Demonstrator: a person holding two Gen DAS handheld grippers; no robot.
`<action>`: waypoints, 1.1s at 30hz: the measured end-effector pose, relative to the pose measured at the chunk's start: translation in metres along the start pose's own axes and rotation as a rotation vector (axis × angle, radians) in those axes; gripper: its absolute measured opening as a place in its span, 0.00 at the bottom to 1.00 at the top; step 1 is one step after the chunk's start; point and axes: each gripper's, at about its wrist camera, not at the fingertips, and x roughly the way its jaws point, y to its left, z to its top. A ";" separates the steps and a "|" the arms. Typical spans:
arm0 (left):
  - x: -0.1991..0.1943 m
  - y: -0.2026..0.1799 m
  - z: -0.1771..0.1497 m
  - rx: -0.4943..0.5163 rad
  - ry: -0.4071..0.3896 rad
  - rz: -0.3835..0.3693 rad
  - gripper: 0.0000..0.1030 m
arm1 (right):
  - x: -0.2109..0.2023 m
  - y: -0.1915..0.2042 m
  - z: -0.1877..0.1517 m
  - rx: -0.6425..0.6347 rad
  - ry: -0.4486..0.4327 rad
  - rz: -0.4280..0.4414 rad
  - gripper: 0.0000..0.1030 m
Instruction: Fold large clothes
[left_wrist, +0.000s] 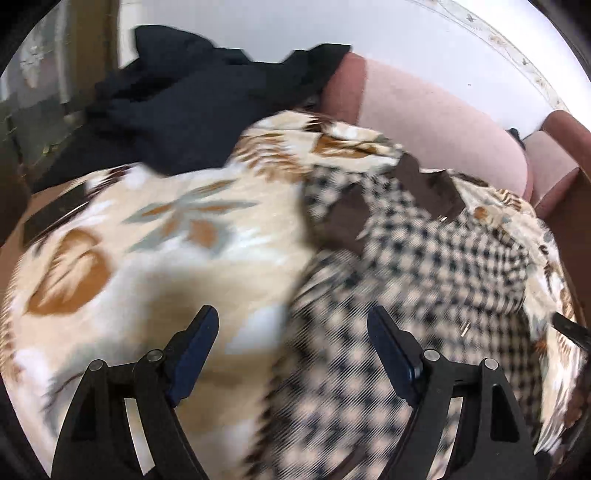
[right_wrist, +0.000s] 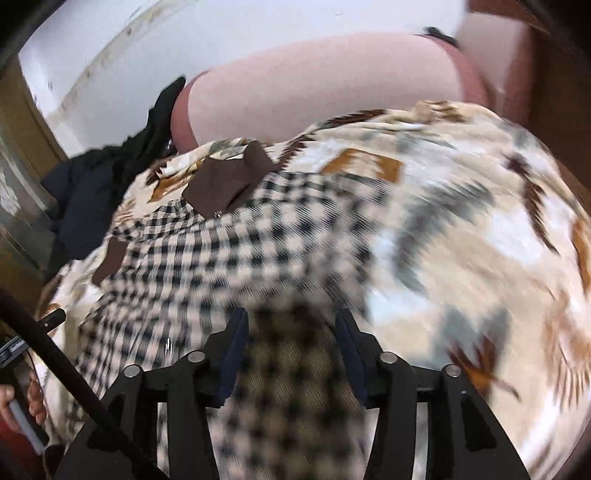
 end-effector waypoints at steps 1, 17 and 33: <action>-0.005 0.011 -0.010 -0.008 0.016 0.015 0.80 | -0.011 -0.014 -0.013 0.029 0.005 -0.006 0.54; -0.025 0.049 -0.132 -0.196 0.179 -0.421 0.79 | -0.026 -0.057 -0.148 0.304 0.161 0.365 0.56; -0.063 -0.002 -0.215 -0.077 0.232 -0.441 0.64 | -0.055 -0.061 -0.248 0.382 0.255 0.586 0.39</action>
